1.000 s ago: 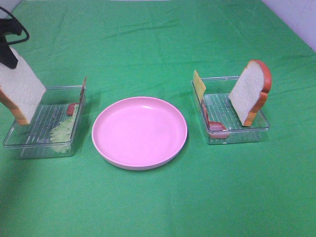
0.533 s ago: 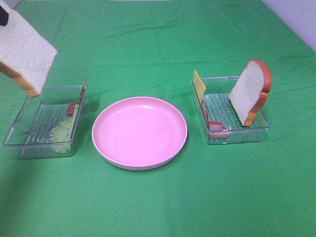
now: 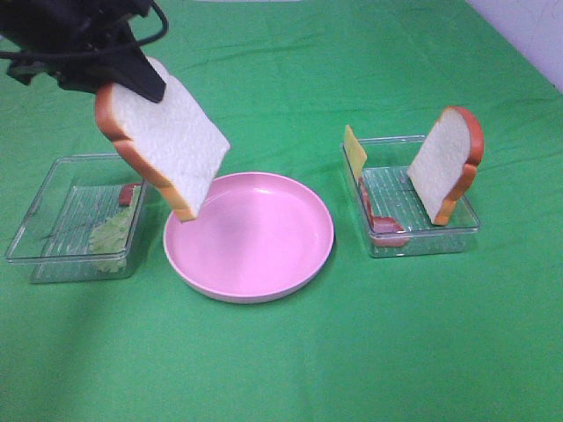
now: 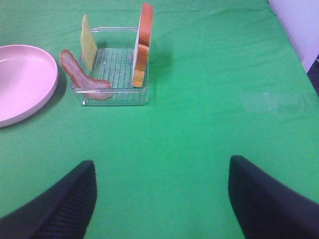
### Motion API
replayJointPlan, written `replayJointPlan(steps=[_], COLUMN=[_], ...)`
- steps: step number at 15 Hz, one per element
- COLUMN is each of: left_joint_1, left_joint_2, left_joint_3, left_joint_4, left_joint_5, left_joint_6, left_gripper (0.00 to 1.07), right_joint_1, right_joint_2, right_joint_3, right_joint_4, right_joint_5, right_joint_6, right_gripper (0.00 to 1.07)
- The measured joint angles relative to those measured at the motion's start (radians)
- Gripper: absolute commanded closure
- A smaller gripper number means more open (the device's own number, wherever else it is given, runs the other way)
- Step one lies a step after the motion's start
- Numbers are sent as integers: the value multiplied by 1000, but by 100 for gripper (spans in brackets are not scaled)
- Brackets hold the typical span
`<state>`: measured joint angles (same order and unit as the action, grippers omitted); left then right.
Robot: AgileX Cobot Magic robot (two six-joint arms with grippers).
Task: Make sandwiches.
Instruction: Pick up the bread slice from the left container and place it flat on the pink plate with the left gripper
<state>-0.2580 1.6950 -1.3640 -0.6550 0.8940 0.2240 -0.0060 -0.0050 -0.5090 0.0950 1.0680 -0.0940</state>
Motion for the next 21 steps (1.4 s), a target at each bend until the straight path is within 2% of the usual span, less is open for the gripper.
replayJointPlan(steps=[5,9,13,17,18,20,21], left_joint_1=[-111,-171,-215,-220,-220,-220,-220], left_joint_2=[212,316,351,353,353,353,353], left_joint_3=[0,0,0,0,0,-2,-3], left_joint_4=[-115,-136,-165,-168,-167,-145,-118], left_joint_5=[-172,-244,-326,-337,-331,-323,-310], left_joint_6=[-3,-4,-4,-4,-4,-4,-9], left_gripper=[107,107,107,107,93,56,41], right_joint_1=[0,0,0,0,0,0,0], right_joint_2=[0,0,0,0,0,0,0], right_joint_3=[0,0,0,0,0,0,0], right_joint_4=[0,0,0,0,0,0,0], right_joint_5=[0,0,0,0,0,0,0], right_joint_6=[0,0,0,0,0,0,0], right_gripper=[37,37,37,37,37,37,37])
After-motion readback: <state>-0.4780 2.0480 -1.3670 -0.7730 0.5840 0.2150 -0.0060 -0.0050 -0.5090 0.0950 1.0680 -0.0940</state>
